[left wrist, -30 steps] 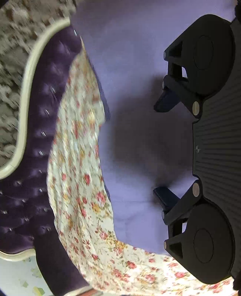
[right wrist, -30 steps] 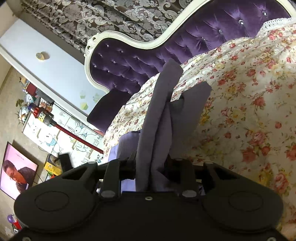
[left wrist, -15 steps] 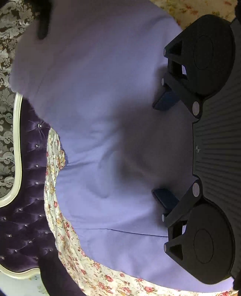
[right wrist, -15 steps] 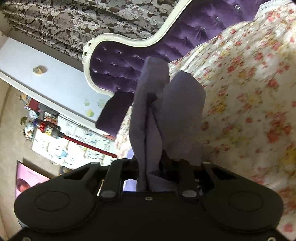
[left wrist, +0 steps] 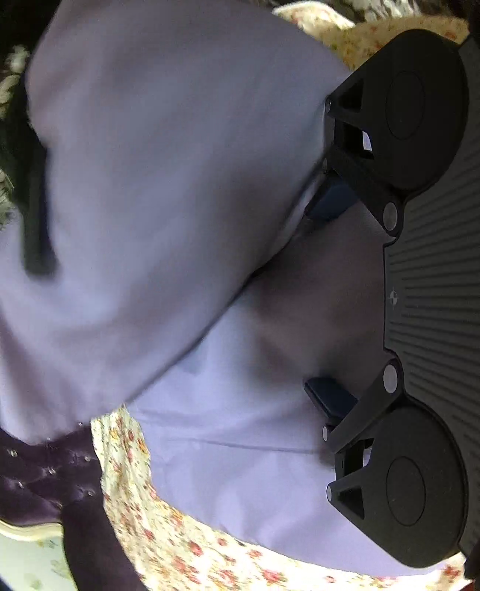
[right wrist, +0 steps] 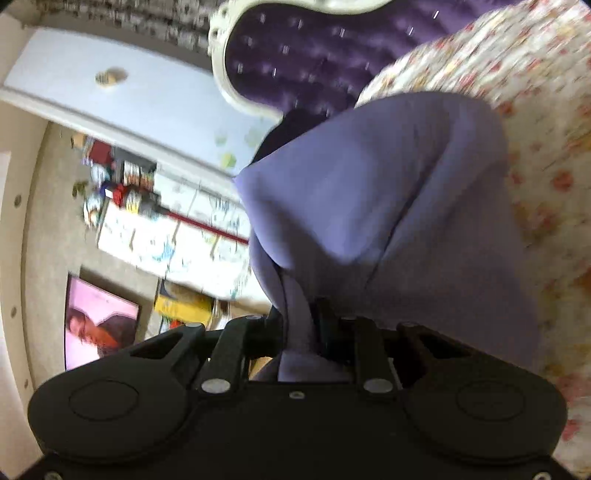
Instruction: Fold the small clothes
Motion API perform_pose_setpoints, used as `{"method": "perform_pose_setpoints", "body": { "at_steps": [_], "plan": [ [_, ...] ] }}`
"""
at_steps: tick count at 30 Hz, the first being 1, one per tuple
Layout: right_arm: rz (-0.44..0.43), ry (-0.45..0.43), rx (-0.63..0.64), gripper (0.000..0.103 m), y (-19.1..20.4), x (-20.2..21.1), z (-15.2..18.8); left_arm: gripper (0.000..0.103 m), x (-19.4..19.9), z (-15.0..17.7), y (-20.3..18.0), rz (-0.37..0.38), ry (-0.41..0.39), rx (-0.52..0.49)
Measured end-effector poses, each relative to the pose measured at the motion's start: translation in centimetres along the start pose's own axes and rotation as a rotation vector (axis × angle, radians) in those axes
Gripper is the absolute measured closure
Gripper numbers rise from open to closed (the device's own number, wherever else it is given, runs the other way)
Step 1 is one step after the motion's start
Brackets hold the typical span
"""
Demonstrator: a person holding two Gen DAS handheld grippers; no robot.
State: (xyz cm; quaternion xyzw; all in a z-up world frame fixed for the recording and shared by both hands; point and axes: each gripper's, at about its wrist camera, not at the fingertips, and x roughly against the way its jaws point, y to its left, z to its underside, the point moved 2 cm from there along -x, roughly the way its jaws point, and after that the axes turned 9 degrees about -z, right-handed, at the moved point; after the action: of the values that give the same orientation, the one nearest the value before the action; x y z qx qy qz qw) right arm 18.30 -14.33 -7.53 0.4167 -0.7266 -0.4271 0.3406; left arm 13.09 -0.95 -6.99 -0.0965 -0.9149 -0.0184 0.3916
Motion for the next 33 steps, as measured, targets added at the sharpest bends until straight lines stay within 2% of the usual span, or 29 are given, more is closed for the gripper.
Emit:
{"method": "perform_pose_setpoints", "body": {
  "at_steps": [2,7,14,18,21,24,29,33],
  "plan": [
    [0.011,0.034,0.012,0.075,-0.1,-2.2,0.6,0.011,1.0,0.4,1.4,0.02,-0.002,0.025],
    [0.063,0.09,0.093,0.075,-0.3,-5.7,2.7,0.012,3.4,1.2,5.5,0.001,-0.012,0.04],
    [0.122,0.083,0.222,0.075,-0.8,-7.3,5.4,0.012,6.2,0.8,13.7,-0.061,-0.054,0.291],
    [0.184,0.089,0.381,0.075,0.2,-9.1,7.5,0.012,7.4,-0.1,15.1,-0.13,-0.102,0.335],
    [0.233,0.086,0.524,0.075,1.3,-10.0,9.4,0.012,7.0,-1.8,15.4,-0.136,-0.132,0.325],
    [0.259,0.067,0.607,0.075,2.2,-10.1,10.5,0.011,5.3,-3.6,15.3,-0.084,-0.106,0.321],
    [0.277,0.042,0.664,0.075,2.8,-9.7,11.5,0.012,-0.1,-5.1,15.2,0.044,0.046,0.359],
    [0.28,0.037,0.689,0.075,3.1,-10.4,12.2,0.014,-1.9,-5.6,14.0,0.04,0.097,0.293]
  ]
}}
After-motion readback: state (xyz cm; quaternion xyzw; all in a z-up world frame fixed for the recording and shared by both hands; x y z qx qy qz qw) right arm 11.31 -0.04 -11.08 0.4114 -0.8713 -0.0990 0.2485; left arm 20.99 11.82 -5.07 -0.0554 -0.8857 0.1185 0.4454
